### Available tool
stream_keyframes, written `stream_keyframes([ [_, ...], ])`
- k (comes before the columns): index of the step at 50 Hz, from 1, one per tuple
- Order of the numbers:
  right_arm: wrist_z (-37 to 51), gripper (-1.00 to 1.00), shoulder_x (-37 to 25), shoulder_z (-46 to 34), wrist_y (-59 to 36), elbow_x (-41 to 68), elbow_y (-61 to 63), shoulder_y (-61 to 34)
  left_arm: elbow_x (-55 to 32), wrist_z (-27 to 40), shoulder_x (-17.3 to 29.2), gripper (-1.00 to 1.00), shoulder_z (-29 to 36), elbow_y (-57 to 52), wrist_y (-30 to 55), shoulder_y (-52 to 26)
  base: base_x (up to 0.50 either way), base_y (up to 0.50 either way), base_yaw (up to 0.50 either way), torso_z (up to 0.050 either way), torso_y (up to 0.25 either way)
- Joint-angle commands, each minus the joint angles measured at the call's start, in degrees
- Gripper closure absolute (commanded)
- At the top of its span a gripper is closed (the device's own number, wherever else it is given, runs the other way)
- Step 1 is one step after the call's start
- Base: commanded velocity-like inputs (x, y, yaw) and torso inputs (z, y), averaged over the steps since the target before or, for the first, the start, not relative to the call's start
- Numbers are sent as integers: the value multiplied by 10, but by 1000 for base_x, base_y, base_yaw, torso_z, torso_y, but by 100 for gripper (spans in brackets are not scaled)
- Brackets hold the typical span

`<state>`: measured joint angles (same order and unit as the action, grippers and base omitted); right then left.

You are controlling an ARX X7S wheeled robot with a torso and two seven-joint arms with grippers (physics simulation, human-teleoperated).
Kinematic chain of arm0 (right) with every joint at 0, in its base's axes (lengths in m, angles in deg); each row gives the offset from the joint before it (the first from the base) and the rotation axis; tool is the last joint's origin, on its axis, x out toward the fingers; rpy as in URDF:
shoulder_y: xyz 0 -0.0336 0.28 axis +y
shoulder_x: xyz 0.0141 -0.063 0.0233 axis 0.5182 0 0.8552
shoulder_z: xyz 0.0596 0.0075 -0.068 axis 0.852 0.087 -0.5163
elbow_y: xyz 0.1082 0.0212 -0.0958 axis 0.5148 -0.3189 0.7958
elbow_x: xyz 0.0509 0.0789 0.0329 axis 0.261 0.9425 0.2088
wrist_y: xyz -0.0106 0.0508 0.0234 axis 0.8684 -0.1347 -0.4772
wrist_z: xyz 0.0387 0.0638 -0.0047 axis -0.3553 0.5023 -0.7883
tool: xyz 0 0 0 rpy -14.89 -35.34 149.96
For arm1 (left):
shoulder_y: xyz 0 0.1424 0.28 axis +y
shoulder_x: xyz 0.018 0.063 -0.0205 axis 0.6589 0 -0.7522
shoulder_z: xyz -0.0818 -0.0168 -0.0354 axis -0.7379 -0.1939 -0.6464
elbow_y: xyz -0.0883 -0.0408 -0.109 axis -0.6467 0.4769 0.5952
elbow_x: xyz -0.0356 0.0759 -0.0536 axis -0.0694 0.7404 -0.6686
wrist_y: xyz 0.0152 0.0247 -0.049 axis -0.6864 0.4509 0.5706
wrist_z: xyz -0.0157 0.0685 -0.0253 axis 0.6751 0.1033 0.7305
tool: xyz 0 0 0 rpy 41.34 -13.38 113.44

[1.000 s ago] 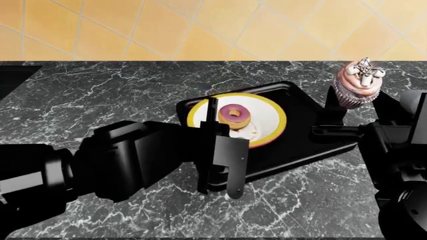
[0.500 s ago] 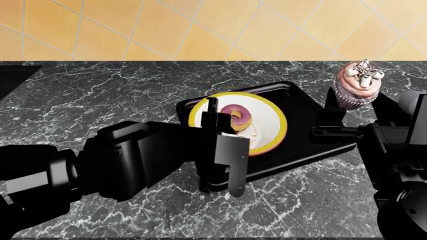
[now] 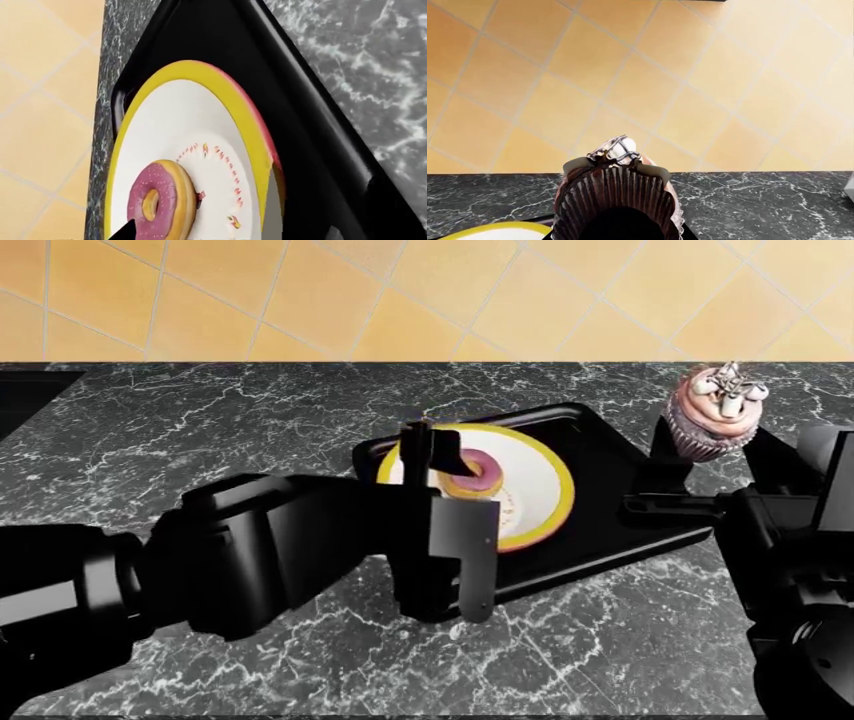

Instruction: Pick up the bowl with donut and place it on the tray. Pick up the cupcake and place it on the tray.

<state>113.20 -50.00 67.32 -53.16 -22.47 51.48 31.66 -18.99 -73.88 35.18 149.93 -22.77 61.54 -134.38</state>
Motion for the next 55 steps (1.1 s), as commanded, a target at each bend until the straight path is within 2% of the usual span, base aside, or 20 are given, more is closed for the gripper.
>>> stream_keyframes([
  [1, -5, 100, 0, 4, -1, -12, -2, -4, -44, 9, 28, -100, -35, -57, 37, -10, 0, 0, 0, 0, 0],
  [14, 1, 100, 0, -1, -8, -6, 0, -19, -117, 61, 102, -100, -92, -180, 103, -7, 0, 0, 0, 0, 1],
  [23, 1, 100, 0, -3, -8, -8, 1, -20, -172, 132, 163, -100, -144, -274, 133, 12, 0, 0, 0, 0, 0],
  [41, 5, 100, 0, -9, -13, -5, 3, -36, -236, 261, 248, -100, -219, -338, 117, 84, 0, 0, 0, 0, 1],
  [55, -27, 100, 24, -41, -18, -26, -69, -95, -250, 343, 313, -100, -251, -358, 56, 162, 0, 0, 0, 1, 1],
])
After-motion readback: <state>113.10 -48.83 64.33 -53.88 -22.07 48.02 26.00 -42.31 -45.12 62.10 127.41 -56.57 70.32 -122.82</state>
